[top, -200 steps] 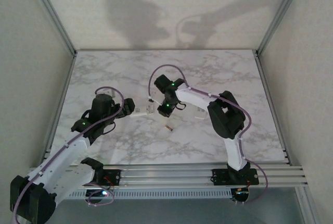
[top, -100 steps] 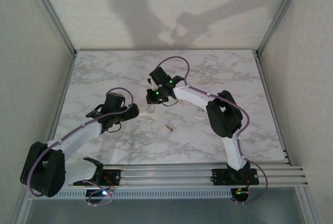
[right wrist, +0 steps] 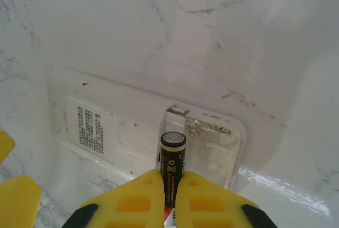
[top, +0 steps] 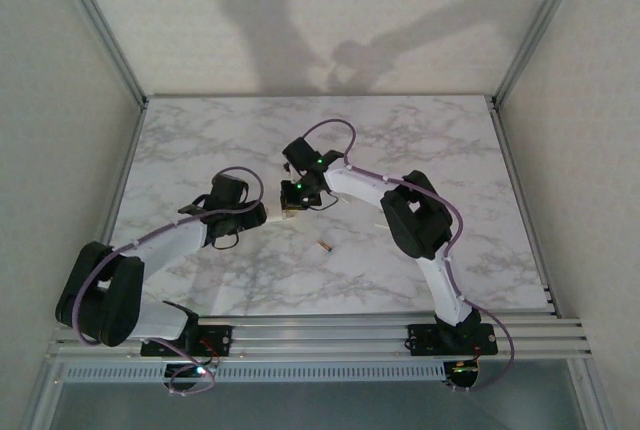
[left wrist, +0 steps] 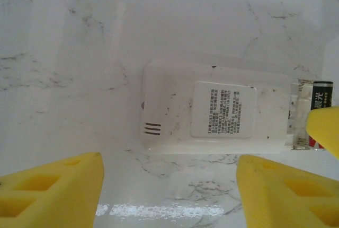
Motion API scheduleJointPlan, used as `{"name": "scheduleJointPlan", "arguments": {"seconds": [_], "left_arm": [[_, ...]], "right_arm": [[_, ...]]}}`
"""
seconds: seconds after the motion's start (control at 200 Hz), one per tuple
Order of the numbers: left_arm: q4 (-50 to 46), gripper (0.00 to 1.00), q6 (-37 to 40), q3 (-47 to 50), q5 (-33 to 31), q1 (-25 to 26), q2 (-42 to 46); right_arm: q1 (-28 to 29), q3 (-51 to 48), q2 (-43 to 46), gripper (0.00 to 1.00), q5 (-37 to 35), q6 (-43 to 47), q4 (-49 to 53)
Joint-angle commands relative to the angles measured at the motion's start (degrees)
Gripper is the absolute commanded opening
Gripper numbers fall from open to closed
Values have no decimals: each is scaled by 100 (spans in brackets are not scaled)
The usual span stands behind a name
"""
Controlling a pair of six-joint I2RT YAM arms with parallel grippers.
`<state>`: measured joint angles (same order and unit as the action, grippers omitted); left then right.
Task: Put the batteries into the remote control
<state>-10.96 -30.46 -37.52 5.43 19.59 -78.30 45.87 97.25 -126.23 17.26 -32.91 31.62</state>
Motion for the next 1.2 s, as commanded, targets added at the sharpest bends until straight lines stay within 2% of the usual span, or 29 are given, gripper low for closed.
{"name": "scheduleJointPlan", "arguments": {"seconds": [0.0,0.445,0.706,0.841,0.966,1.126,1.191], "left_arm": [[83,67,34,-116,6,-75,-68],[55,67,40,-201,11,-97,-101],[96,67,51,-263,63,-148,-271],[124,67,91,-401,123,-185,-494],[147,67,101,-493,177,-199,-562],[148,67,91,-469,173,-198,-559],[152,67,87,-438,175,-193,-533]], "right_arm": [[67,186,-112,12,98,-86,184],[76,190,-131,23,138,-60,317],[76,315,-158,24,139,-49,347],[113,489,-213,29,252,-40,349],[128,675,-317,33,50,-15,497],[164,906,-544,33,-296,76,771],[185,945,-594,28,-305,110,811]]}}
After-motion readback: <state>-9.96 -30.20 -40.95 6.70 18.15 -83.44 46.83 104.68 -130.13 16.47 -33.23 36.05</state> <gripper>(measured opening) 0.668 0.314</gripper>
